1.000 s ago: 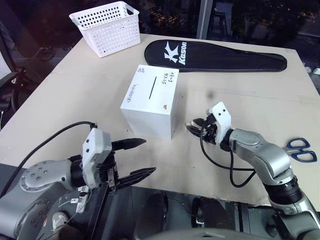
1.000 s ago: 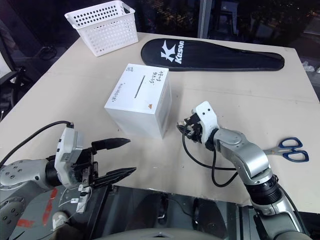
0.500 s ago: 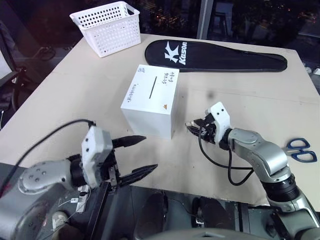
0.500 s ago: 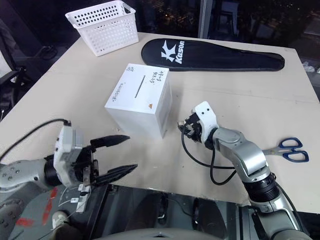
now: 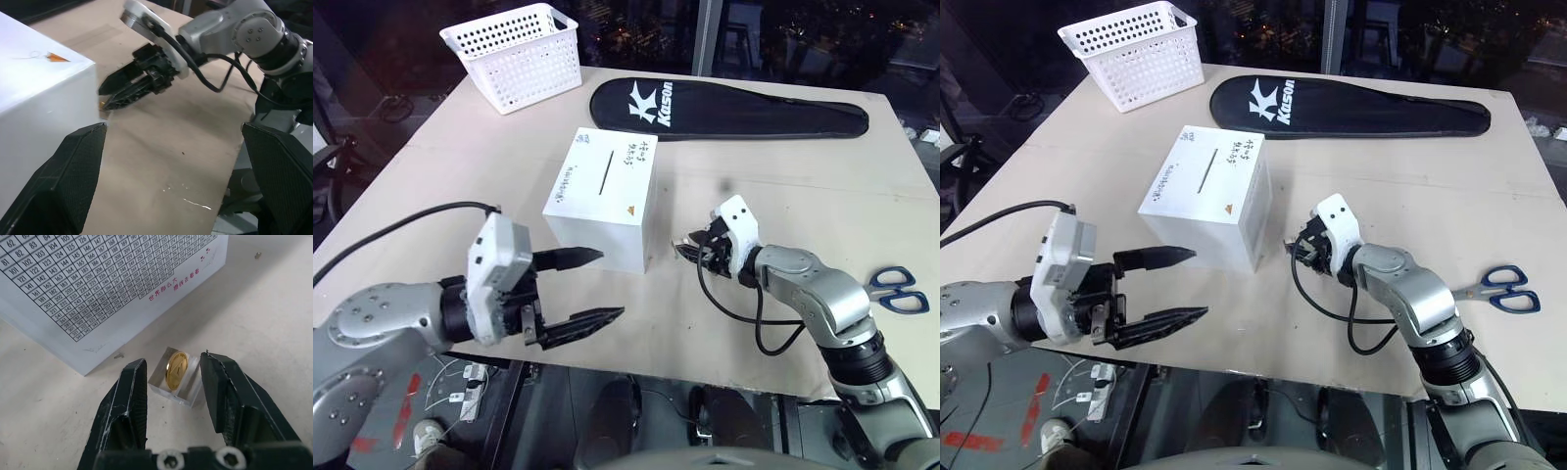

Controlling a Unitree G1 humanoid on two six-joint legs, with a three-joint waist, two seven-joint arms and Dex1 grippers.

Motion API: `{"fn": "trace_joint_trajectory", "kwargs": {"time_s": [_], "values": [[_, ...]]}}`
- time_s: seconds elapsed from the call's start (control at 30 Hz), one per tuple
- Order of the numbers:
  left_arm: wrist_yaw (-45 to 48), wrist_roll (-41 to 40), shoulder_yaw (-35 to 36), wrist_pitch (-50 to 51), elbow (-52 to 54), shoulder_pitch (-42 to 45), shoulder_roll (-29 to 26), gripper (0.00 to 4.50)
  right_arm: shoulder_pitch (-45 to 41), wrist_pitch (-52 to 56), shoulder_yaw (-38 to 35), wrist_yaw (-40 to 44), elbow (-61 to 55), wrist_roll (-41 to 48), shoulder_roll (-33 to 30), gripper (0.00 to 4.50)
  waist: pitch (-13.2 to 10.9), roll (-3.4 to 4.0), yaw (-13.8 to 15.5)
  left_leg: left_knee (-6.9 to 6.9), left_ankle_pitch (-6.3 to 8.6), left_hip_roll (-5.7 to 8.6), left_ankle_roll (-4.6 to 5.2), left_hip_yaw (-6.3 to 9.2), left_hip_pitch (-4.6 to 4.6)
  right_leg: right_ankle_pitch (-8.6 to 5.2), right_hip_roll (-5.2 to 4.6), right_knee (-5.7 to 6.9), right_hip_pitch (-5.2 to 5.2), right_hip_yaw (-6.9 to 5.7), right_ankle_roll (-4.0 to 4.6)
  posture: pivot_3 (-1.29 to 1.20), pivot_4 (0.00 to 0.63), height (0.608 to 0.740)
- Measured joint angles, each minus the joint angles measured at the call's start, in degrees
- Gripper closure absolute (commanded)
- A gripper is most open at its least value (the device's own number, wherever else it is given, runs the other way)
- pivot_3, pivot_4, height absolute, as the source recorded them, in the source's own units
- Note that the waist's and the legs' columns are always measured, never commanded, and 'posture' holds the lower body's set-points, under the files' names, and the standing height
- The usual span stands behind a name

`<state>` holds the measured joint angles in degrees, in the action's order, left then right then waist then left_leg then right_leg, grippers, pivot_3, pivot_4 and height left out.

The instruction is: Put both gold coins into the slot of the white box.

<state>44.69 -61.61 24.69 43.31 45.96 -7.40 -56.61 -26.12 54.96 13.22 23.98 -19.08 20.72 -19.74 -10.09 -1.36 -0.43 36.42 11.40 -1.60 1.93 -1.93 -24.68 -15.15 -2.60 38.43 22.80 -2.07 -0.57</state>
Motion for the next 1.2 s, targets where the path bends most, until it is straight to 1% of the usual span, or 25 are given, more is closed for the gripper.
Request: {"fn": "trace_joint_trajectory", "kwargs": {"time_s": [0.1, 0.17, 0.23, 0.33, 0.43, 0.57, 0.6, 0.63, 0.7, 0.73, 0.97, 1.2], "values": [[-3.34, 3.86, -3.73, -1.26, 2.09, -1.25, 3.95, 0.0, 0.0, 0.14, 0.04, 0.16, 0.01, -0.06, 0.08, 2.61, 0.0, -0.01, -0.02, -0.01, 0.0, 0.0, 0.0, -0.02, 0.01, 0.01, 0.0, -0.01, 0.0, 0.04, 0.0, 0.0, 0.15, 0.74], [-6.24, 8.95, -7.04, -3.48, 2.17, -2.81, 8.03, 0.0, 0.05, 0.39, 0.04, 0.22, 0.0, -0.1, 0.09, 2.61, 0.02, -0.03, -0.01, -0.01, 0.0, 0.0, 0.0, -0.02, 0.0, 0.01, 0.02, 0.03, 0.0, 0.05, 0.02, 0.0, 0.15, 0.74], [-6.03, 11.67, -8.12, -5.08, 1.75, -3.8, 8.68, 0.0, 0.09, 0.7, 0.04, 0.25, 0.0, -0.11, 0.09, 2.61, 0.02, -0.03, -0.01, -0.01, 0.0, -0.01, 0.0, -0.03, 0.03, 0.01, 0.02, 0.05, 0.01, 0.05, 0.03, 0.0, 0.15, 0.74], [-2.48, 14.19, -9.17, -7.94, 0.3, -5.3, 8.76, 0.0, 0.16, 1.01, 0.05, 0.27, -0.01, -0.1, 0.16, 2.61, 0.02, -0.03, -0.03, -0.01, 0.0, -0.01, 0.0, -0.04, 0.03, 0.0, 0.01, 0.05, 0.02, 0.06, 0.03, 0.0, 0.15, 0.74], [-0.97, 15.37, -9.53, -9.65, -0.5, -5.89, 9.64, 0.0, 0.21, 1.17, 0.05, 0.27, -0.03, -0.1, 0.22, 2.61, 0.02, -0.03, -0.02, -0.01, 0.0, -0.01, 0.0, -0.04, 0.02, 0.0, -0.02, 0.04, 0.02, 0.06, 0.03, 0.0, 0.15, 0.74], [-1.19, 15.25, -10.2, -9.91, -0.44, -4.89, 10.38, 0.0, 0.22, 1.52, 0.05, 0.25, -0.1, -0.09, 0.6, 2.61, 0.02, -0.03, -0.02, -0.01, 0.0, -0.01, 0.0, -0.04, 0.02, 0.0, -0.02, 0.04, 0.02, 0.06, 0.02, 0.0, 0.15, 0.74], [-1.44, 15.08, -10.46, -9.72, -0.39, -4.43, 10.39, 0.0, 0.22, 1.63, 0.05, 0.25, -0.11, -0.09, 0.66, 3.13, 0.02, -0.03, -0.01, -0.01, 0.0, -0.01, 0.0, -0.04, 0.02, 0.0, -0.01, 0.04, 0.02, 0.05, 0.02, 0.0, 0.15, 0.74], [-1.96, 14.61, -10.79, -9.29, -0.11, -3.74, 10.4, 0.0, 0.23, 1.94, 0.07, 0.25, -0.12, -0.06, 0.88, 3.39, 0.02, -0.03, -0.02, -0.01, 0.0, -0.01, 0.0, -0.04, 0.02, 0.0, -0.01, 0.04, 0.02, 0.05, 0.02, 0.0, 0.15, 0.74], [-3.58, 13.29, -11.29, -8.0, 1.02, -2.4, 10.38, 0.0, 0.25, 2.32, 0.14, 0.25, -0.13, -0.06, 1.09, 4.31, 0.02, -0.03, -0.06, -0.01, 0.0, -0.01, 0.0, -0.04, 0.01, 0.0, -0.01, 0.04, 0.02, 0.07, 0.01, 0.0, 0.15, 0.74], [-3.87, 12.92, -11.3, -7.69, 1.23, -2.12, 10.38, 0.0, 0.25, 2.34, 0.14, 0.24, -0.13, -0.06, 1.09, 4.44, 0.02, -0.03, -0.06, -0.01, 0.0, -0.01, 0.0, -0.04, 0.01, 0.0, -0.01, 0.04, 0.02, 0.06, 0.01, 0.0, 0.15, 0.74], [-7.67, 9.3, -11.29, -4.59, 3.27, 0.13, 9.28, 0.0, 0.25, 2.35, 0.38, 0.2, -0.16, -0.41, 1.59, 4.44, 0.02, -0.03, -0.1, 0.0, 0.0, 0.0, 0.0, -0.04, 0.03, 0.0, 0.02, 0.06, 0.02, 0.07, 0.0, 0.0, 0.15, 0.74], [-7.29, 8.56, -11.21, -4.28, 3.05, 0.3, 8.51, 0.0, 0.25, 2.29, 0.4, 0.21, -0.15, -0.84, 1.97, 4.44, 0.02, -0.03, -0.12, 0.0, 0.0, 0.0, 0.0, -0.04, 0.03, 0.0, 0.03, 0.06, 0.02, 0.07, 0.0, 0.0, 0.15, 0.74]]}}
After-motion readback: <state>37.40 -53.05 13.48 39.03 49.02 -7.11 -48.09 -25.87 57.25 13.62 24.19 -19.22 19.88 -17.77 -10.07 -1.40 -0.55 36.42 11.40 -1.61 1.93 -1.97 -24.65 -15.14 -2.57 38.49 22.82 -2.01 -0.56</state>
